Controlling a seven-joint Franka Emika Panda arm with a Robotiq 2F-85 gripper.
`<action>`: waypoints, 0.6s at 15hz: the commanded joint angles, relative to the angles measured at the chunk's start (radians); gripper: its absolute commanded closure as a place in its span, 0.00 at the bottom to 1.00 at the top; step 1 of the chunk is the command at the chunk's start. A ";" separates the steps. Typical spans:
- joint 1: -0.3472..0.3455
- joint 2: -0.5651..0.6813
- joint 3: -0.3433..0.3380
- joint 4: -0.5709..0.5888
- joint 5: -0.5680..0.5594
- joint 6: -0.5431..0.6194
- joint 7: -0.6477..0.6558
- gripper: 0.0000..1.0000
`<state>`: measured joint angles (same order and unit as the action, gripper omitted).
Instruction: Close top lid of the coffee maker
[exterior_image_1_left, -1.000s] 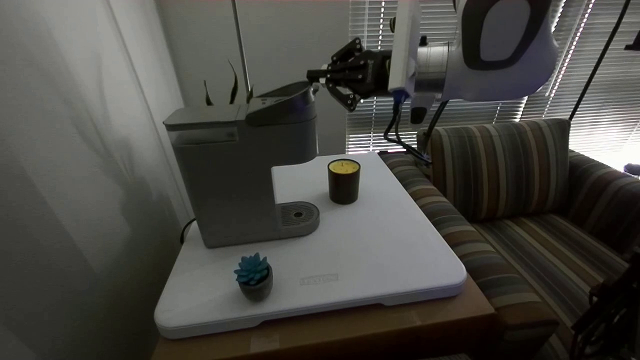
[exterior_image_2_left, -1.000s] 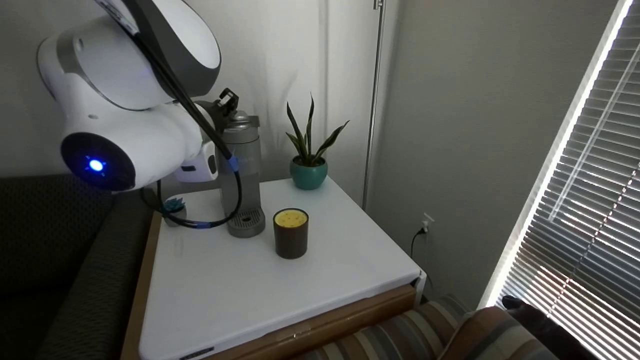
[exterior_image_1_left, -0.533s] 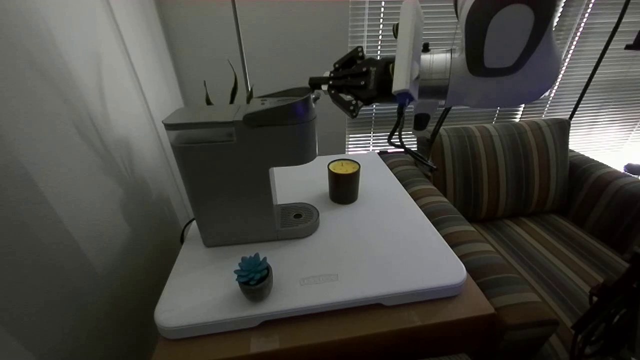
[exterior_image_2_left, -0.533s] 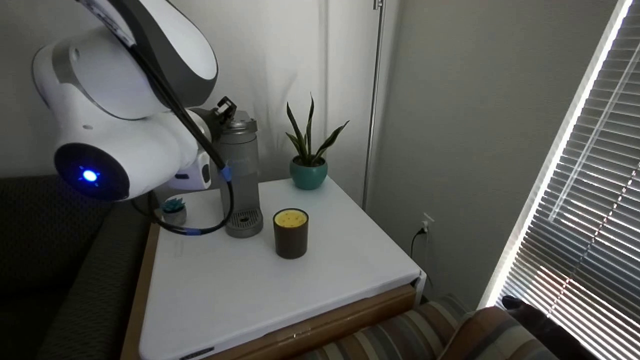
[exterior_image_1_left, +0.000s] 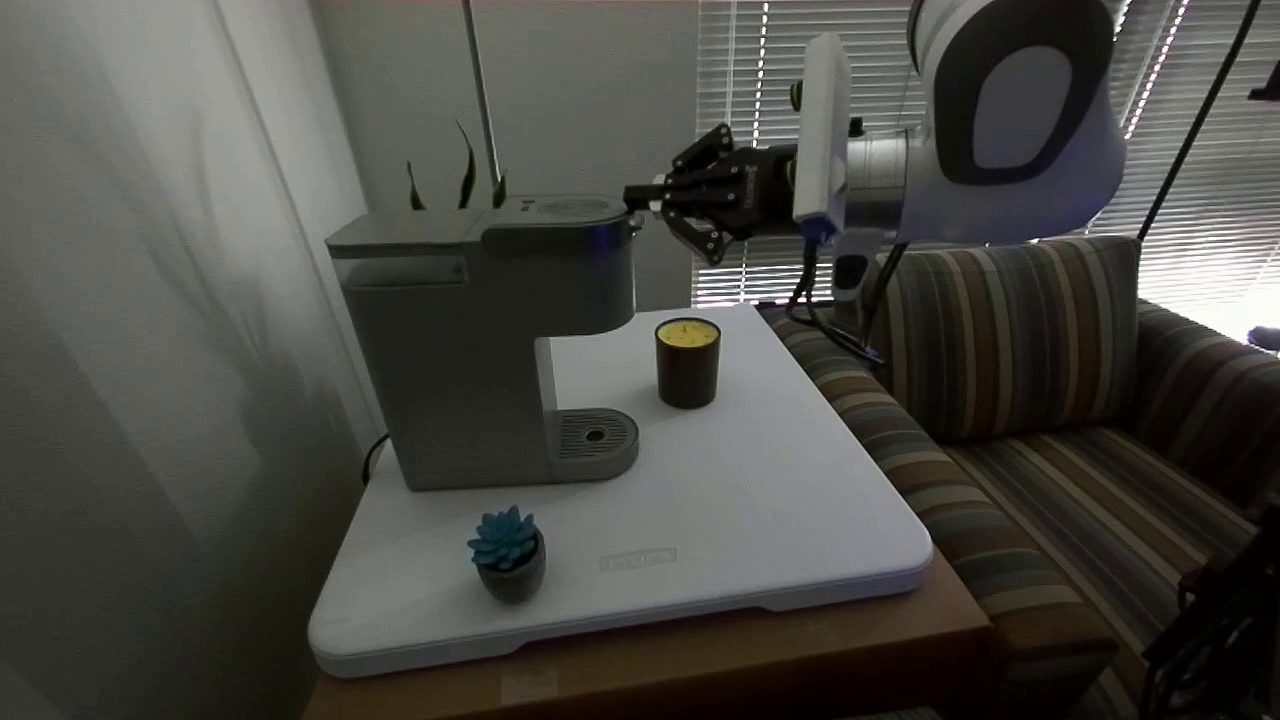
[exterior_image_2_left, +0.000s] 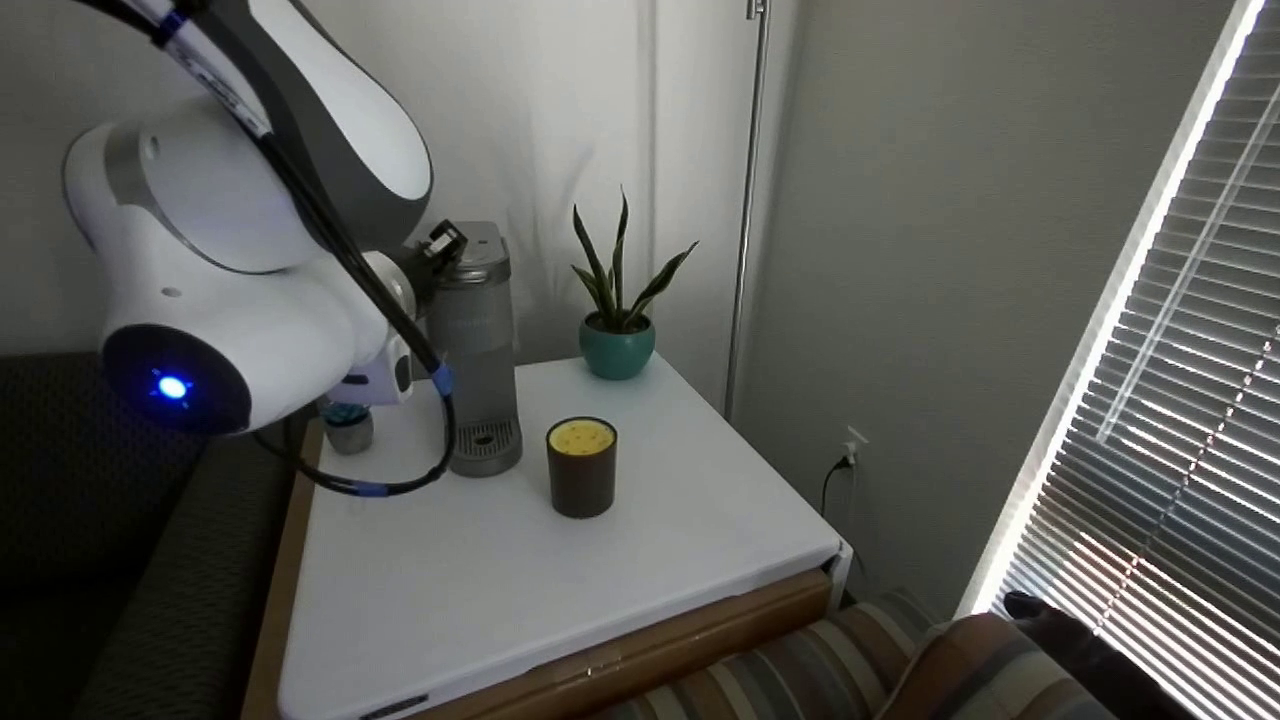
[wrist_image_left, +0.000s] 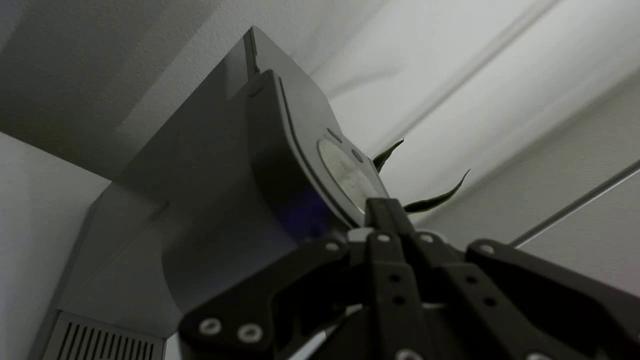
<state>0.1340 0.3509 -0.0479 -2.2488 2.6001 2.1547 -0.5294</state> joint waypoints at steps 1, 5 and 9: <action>-0.005 0.039 0.006 -0.013 -0.001 -0.004 -0.001 1.00; 0.015 -0.041 0.002 -0.035 -0.003 0.079 -0.052 1.00; 0.051 -0.141 0.004 -0.014 -0.047 0.330 -0.137 1.00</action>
<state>0.1637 0.2918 -0.0475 -2.2490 2.5879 2.3139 -0.6208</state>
